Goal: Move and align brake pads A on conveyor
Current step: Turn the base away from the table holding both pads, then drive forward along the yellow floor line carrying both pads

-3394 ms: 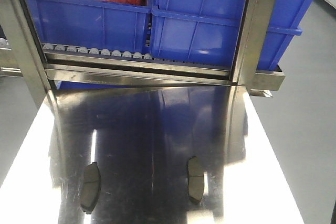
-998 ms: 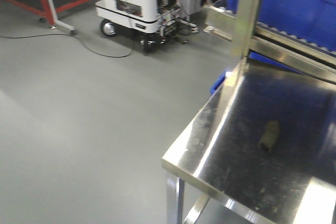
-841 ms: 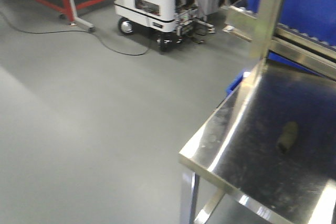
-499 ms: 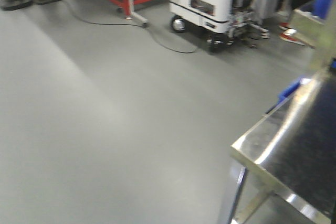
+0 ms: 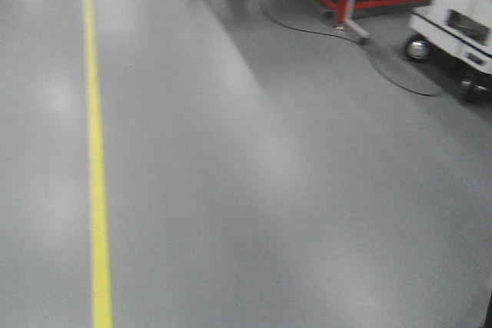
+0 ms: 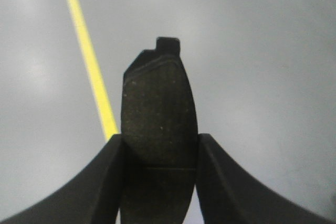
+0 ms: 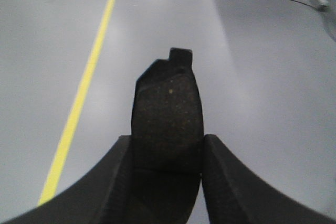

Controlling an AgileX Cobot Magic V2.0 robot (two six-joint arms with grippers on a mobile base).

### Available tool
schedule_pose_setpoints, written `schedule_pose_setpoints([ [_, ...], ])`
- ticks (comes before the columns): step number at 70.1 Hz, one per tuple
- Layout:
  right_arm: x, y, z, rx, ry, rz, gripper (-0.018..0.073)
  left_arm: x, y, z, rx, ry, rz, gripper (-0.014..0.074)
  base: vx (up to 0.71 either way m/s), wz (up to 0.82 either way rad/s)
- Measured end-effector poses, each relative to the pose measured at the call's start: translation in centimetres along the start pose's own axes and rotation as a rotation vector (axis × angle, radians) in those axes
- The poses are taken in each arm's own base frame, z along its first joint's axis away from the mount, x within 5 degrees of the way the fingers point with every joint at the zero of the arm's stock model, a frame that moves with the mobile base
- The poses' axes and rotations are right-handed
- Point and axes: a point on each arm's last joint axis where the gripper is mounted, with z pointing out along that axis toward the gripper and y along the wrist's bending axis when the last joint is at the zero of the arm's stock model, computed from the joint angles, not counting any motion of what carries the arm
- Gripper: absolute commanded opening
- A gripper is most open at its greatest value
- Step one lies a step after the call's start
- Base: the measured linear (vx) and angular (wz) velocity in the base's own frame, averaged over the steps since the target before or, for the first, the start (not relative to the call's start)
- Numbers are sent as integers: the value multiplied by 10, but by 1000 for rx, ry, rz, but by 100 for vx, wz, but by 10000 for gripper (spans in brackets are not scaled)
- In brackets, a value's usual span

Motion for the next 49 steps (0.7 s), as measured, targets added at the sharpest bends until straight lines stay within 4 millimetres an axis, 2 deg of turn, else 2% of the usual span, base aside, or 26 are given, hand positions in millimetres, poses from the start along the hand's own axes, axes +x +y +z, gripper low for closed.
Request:
schedule_pose_setpoints([
  [25, 0, 0, 0, -1, 0, 1, -11, 0, 0, 0, 0, -3, 0, -6, -11, 67],
  [49, 0, 0, 0, -1, 0, 1, -11, 0, 0, -1, 1, -6, -1, -6, -1, 22],
])
